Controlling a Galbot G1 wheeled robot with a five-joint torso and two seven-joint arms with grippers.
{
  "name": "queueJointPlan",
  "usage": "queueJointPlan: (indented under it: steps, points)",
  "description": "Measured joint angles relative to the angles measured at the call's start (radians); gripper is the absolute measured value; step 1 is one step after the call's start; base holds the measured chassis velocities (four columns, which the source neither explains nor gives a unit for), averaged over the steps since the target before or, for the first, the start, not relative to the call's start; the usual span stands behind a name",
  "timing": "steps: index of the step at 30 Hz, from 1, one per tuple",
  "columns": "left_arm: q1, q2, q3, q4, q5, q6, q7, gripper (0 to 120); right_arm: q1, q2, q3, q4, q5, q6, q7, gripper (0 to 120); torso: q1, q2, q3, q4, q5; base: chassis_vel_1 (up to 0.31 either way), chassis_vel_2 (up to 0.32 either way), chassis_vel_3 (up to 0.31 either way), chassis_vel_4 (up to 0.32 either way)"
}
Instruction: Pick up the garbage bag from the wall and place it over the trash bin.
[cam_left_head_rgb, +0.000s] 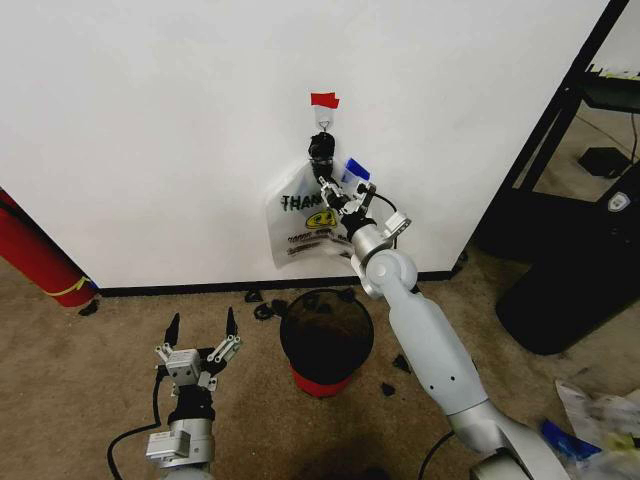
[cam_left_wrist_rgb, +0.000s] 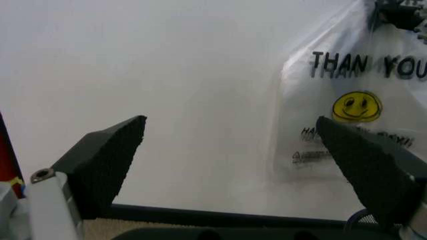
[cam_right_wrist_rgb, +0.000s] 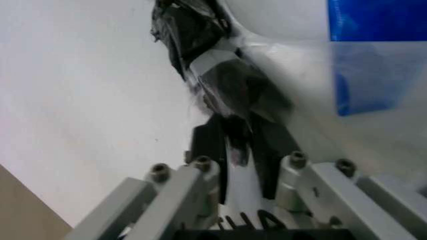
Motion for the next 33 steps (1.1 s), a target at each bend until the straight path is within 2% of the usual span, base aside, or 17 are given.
queueJointPlan:
  steps: [4, 15, 21, 33]
  points:
    - [0.001, -0.010, 0.005, 0.000, 0.000, 0.003, -0.001, 100, -0.008, -0.001, 0.007, 0.005, 0.000, 0.001, 0.003, 0, 0.000, 0.000, 0.000, -0.0001, 0.0000, 0.000, 0.000, 0.000, 0.000]
    - [0.005, -0.010, 0.007, -0.001, 0.000, 0.006, -0.002, 100, -0.091, -0.020, 0.017, 0.101, -0.021, 0.001, 0.009, 0, 0.000, 0.000, 0.000, -0.0001, 0.0000, 0.000, 0.000, 0.000, 0.000]
    - [0.004, -0.010, 0.009, -0.002, -0.002, 0.007, -0.003, 100, -0.212, -0.031, 0.024, 0.201, -0.065, 0.001, 0.002, 0, 0.000, 0.000, 0.000, -0.0001, 0.0001, 0.000, 0.000, 0.000, 0.000]
    - [0.004, -0.006, 0.013, -0.003, 0.000, 0.012, -0.004, 100, -0.386, -0.045, 0.038, 0.298, -0.164, 0.016, -0.020, 0, 0.000, 0.000, 0.000, 0.0000, 0.0001, 0.000, 0.000, 0.000, 0.000]
